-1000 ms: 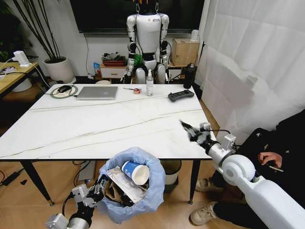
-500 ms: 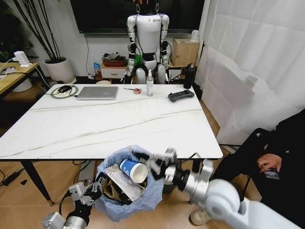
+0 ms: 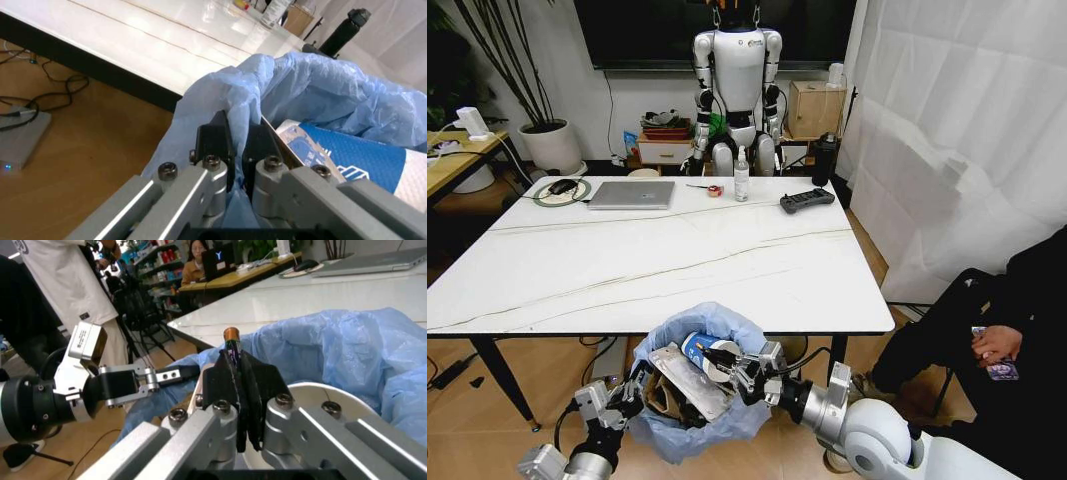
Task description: Pick up the trash bin and place the trash from the table into it.
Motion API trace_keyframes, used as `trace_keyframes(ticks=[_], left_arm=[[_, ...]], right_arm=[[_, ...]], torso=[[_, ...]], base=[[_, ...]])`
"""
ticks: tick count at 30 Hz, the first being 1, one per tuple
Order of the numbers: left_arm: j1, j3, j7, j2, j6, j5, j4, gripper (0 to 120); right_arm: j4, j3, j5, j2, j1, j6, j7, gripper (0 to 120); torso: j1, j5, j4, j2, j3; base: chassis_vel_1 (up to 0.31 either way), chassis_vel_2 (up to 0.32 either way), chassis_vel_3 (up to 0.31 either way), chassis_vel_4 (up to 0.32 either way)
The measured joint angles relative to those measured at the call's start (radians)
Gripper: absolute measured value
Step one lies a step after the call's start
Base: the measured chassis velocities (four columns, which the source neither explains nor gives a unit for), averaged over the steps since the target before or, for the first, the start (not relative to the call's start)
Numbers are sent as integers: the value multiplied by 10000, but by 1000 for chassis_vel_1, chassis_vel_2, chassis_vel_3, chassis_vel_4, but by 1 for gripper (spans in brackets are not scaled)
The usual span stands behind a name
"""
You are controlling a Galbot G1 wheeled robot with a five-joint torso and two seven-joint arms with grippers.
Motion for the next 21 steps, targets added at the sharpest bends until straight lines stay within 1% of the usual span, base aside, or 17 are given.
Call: trace_keyframes(ticks=[9,17,18,19,20,21], left_arm=[[-16,52,-2,-3,9,1,56,0],[-16,8,-2,21,23,-22,50,0],[-20,4,-2,25,26,-31,49,0],[-23,4,-2,27,29,-35,47,0],[-27,3,-2,29,33,-39,46,0],[-30,3,-2,29,36,-40,45,0]], right_arm=[[-298,-410,-18,225,434,96,-16,0],[-329,-472,-98,217,381,154,-24,0],[-308,-443,-136,196,337,169,-23,3],[-285,-425,-166,182,301,178,-23,8],[-272,-411,-195,171,272,183,-23,10],[-267,-401,-221,166,253,186,-23,15]], torso=[[0,-1,1,0,0],[0,0,1,0,0],[0,-1,1,0,0],[0,-1,0,0,0],[0,-1,1,0,0],[0,-1,1,0,0]], base=[[0,0,0,0],[0,0,0,0],[0,0,0,0],[0,0,0,0],[0,0,0,0],[0,0,0,0]])
